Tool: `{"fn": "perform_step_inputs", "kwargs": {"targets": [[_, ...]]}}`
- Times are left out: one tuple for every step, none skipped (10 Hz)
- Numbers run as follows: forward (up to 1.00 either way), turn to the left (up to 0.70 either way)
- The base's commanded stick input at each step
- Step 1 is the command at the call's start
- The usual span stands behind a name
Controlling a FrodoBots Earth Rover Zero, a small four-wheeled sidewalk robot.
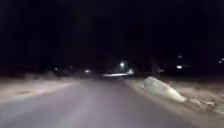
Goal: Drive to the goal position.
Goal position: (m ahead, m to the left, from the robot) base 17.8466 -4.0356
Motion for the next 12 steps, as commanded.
{"fn": "perform_step_inputs", "kwargs": {"targets": [[1.0, 0.0], [1.0, 0.0], [1.0, 0.0], [1.0, 0.0], [1.0, 0.0], [1.0, 0.0], [1.0, 0.0], [1.0, 0.0], [1.0, 0.0], [1.0, 0.0], [1.0, 0.0], [1.0, 0.0]]}}
